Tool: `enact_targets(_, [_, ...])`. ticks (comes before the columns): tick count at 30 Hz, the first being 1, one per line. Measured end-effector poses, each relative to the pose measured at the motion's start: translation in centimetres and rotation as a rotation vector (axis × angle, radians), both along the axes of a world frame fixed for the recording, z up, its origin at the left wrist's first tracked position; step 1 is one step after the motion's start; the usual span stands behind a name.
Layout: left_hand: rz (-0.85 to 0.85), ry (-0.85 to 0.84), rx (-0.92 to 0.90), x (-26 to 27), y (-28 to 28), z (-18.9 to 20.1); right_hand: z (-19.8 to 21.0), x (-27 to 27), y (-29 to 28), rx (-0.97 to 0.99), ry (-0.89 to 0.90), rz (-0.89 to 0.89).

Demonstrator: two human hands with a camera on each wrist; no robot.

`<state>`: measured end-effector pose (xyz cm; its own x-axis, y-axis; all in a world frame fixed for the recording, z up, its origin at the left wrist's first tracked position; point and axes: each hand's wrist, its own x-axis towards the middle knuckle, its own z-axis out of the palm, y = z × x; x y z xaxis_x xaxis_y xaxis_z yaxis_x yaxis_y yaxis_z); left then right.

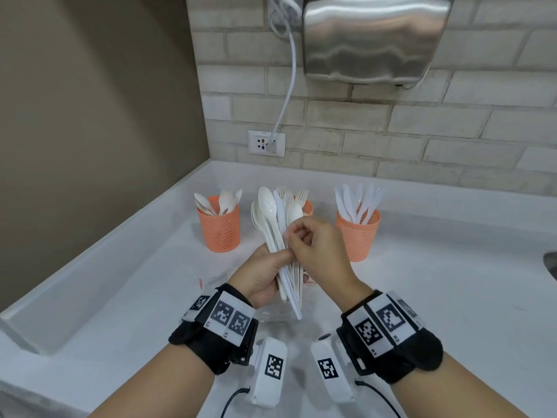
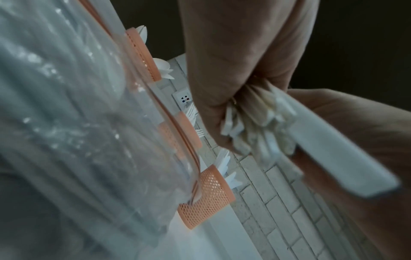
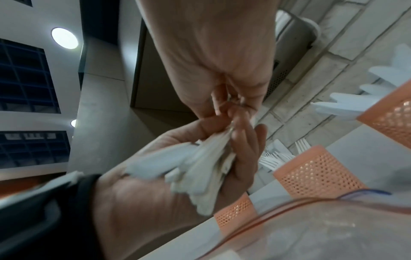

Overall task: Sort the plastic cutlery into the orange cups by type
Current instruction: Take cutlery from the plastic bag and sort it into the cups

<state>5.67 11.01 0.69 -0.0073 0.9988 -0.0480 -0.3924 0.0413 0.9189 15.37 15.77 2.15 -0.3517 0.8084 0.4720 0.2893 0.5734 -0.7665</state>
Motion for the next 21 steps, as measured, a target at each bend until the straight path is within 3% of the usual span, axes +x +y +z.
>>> enact_targets(5, [-0.041, 0.023, 0.0, 0.2, 0.0, -0.3, -0.2, 0.3, 0.8, -0.084, -0.094, -0.028])
enact_targets(15, [0.054, 0.051, 0.028, 0.4, 0.6, -0.8, 0.4, 0.0, 0.6, -0.014, -0.272, 0.002])
enact_targets(21, [0.107, 0.021, 0.059, 0.6, 1.1, -1.0, 0.3, -0.3, 1.2, -0.2, -0.085, 0.021])
